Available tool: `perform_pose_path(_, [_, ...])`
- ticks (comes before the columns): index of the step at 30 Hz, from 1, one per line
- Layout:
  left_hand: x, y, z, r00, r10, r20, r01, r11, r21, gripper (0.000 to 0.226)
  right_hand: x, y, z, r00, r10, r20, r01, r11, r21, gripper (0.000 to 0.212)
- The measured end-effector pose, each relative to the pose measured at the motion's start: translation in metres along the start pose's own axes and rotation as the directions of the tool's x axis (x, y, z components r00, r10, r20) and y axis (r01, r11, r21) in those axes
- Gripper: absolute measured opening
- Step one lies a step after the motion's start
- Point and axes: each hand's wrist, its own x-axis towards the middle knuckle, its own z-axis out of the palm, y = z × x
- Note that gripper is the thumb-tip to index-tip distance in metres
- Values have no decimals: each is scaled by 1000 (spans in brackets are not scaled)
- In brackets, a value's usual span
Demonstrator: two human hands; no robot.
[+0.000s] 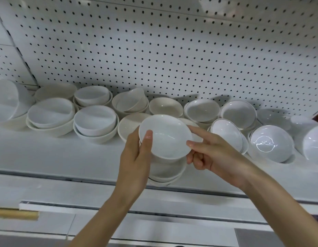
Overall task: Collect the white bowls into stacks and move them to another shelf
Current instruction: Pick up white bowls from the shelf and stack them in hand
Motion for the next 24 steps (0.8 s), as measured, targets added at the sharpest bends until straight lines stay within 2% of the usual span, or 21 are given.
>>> perform_pose_path(7, [-6,-16,-2,998,-15,-63,20,997,80,34,1,6,3,1000,-18,-19,16,997,-71,37])
perform_pose_path(14, [-12,-20,0,996,-44,-81,49,997,67,28,-1,5,4,999,-36,-11,35,995,-97,37])
perform_pose_path(21, [-17,-29,2,996,-48,-77,53,997,57,55,-4,8,3,1000,-23,0,22,991,-128,37])
perform_pose_path(24, [-18,-30,2,996,-56,-73,60,997,52,57,-5,10,3,1000,-12,-3,11,992,-128,37])
